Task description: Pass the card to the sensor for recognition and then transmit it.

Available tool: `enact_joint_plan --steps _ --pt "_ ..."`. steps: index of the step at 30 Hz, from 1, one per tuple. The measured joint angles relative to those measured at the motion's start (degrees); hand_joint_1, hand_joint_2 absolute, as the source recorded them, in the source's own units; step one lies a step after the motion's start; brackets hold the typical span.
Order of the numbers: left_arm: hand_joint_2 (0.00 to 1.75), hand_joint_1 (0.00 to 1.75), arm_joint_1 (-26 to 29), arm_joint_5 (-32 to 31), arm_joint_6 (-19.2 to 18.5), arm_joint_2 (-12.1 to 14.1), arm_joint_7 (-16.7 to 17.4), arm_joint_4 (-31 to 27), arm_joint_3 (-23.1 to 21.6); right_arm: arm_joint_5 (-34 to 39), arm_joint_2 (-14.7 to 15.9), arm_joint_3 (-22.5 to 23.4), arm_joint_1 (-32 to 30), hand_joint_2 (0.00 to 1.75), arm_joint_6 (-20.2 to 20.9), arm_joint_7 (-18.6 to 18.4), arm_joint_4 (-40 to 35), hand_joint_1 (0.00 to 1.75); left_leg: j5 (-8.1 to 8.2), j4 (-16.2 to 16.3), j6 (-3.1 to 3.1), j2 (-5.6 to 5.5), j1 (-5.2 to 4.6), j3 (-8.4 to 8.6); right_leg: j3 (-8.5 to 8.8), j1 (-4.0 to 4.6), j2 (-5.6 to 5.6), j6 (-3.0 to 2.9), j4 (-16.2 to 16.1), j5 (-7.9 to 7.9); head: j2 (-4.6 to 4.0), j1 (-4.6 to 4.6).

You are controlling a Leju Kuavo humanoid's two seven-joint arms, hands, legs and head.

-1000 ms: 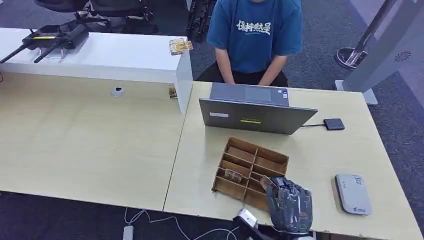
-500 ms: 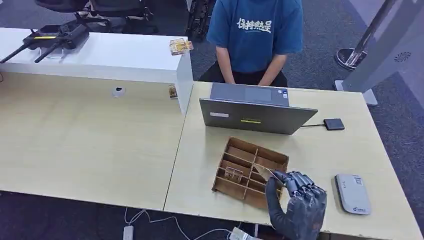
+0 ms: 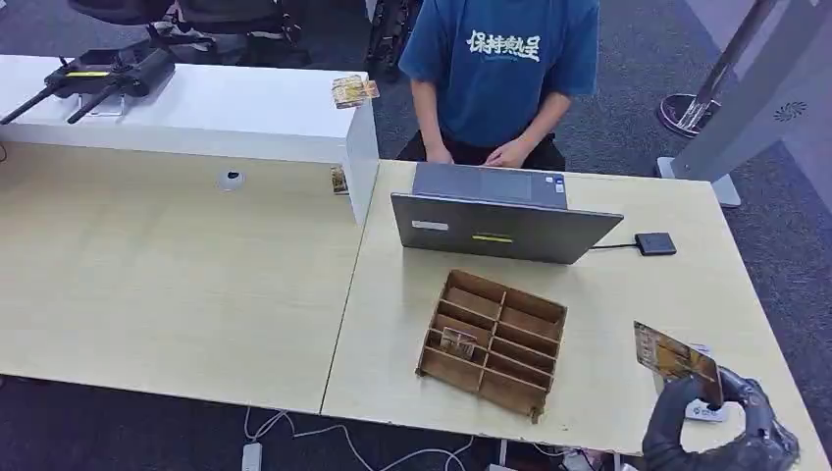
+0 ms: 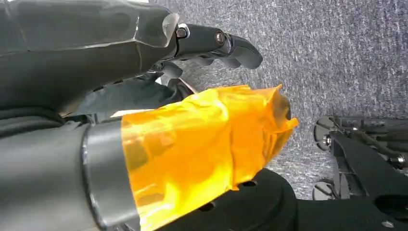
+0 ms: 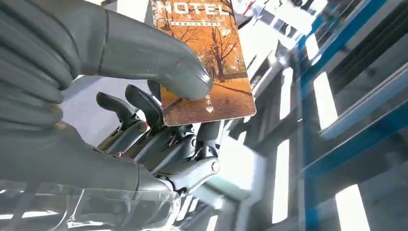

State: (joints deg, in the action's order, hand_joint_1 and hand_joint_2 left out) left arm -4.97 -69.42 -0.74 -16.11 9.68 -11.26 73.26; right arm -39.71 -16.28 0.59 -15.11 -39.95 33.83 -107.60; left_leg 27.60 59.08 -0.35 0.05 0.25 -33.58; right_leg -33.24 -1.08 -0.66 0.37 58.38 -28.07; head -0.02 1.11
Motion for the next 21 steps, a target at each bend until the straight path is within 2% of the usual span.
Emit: enact_joint_plan --steps 5,9,13,21 --pt "0.0 0.0 0.0 0.1 0.3 -0.2 -0.1 0.0 0.0 4.5 -0.6 3.8 -0.9 1.75 0.0 0.5 -0.2 1.75 0.0 0.0 0.0 0.0 0.01 0.0 -0.01 0.01 0.01 0.0 0.0 0.0 0.0 -0.02" --pt "0.0 0.0 0.1 0.1 0.6 -0.3 -0.1 0.0 0.0 4.8 -0.9 5.7 -1.3 1.75 0.0 0.5 -0.3 1.75 0.0 0.0 0.0 0.0 0.01 0.0 0.0 0.0 0.01 0.0 0.0 0.0 0.0 -0.02" --pt "0.0 0.0 0.1 0.0 0.7 -0.3 -0.1 0.0 0.0 4.6 -1.0 6.6 -1.4 1.75 0.0 0.5 -0.3 1.75 0.0 0.0 0.0 0.0 0.0 0.0 0.01 0.0 0.01 0.0 0.0 0.0 0.0 0.0" --pt "0.0 0.0 0.1 -1.5 0.6 -0.3 0.5 0.0 0.0 2.4 -1.1 7.1 -0.8 1.75 0.0 2.9 -0.3 1.75 0.0 0.0 0.0 0.0 0.0 -0.02 0.02 0.0 0.0 0.0 0.0 0.0 0.0 0.0"
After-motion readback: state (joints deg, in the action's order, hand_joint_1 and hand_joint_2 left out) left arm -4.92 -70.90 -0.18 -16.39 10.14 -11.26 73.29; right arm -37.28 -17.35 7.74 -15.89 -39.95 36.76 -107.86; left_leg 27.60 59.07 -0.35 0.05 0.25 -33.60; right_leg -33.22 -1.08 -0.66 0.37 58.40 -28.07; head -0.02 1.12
